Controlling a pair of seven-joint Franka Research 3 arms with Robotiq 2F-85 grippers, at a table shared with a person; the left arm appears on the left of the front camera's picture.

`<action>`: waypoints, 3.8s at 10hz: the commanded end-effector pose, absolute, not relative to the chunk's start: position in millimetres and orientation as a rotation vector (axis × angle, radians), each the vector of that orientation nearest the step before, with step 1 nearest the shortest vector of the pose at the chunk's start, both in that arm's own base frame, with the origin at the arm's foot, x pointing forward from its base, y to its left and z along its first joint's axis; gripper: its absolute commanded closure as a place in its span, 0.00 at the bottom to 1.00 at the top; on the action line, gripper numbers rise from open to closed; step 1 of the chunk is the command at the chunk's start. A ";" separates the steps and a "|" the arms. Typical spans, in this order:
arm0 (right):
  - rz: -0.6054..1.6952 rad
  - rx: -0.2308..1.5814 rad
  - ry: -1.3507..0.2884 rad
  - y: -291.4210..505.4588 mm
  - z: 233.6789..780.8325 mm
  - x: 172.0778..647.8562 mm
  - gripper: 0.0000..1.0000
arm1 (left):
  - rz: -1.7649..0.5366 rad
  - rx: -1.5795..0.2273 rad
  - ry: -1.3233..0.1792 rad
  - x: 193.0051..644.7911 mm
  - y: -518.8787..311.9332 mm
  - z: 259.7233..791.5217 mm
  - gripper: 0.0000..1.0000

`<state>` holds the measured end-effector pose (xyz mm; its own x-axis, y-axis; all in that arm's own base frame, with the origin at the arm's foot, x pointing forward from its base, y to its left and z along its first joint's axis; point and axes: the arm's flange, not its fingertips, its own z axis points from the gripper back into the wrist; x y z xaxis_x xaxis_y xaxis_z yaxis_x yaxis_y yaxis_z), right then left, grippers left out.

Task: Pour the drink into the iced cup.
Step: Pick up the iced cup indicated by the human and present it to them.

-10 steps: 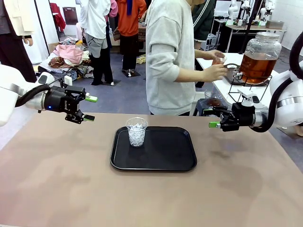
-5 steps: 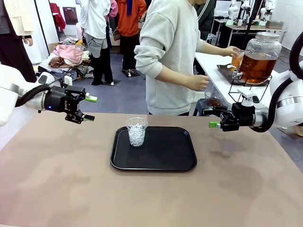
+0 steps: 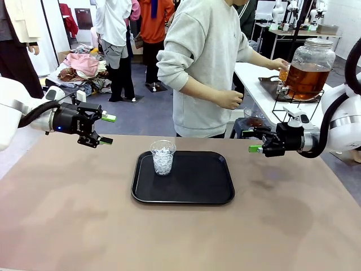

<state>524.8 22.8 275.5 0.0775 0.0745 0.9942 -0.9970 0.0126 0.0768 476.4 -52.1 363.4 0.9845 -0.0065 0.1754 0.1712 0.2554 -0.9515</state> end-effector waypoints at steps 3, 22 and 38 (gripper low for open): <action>1.189 1.179 -1.107 23.7 278.7 527.8 0.00 | -0.121 -1.310 -0.148 475.4 -51.6 364.0 0.00; 1.189 1.179 -1.107 23.7 278.7 527.8 0.00 | -0.121 -1.310 -0.148 475.4 -51.6 364.0 0.00; 1.189 1.179 -1.107 23.7 278.7 527.8 0.00 | -0.218 -1.269 -0.212 476.4 -54.5 366.9 0.00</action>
<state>524.8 22.8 275.5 0.0775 0.0745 0.9942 -0.9970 0.0126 0.0768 477.1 -52.5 364.6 0.9790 -0.0150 0.2031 0.2000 0.2601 -0.9447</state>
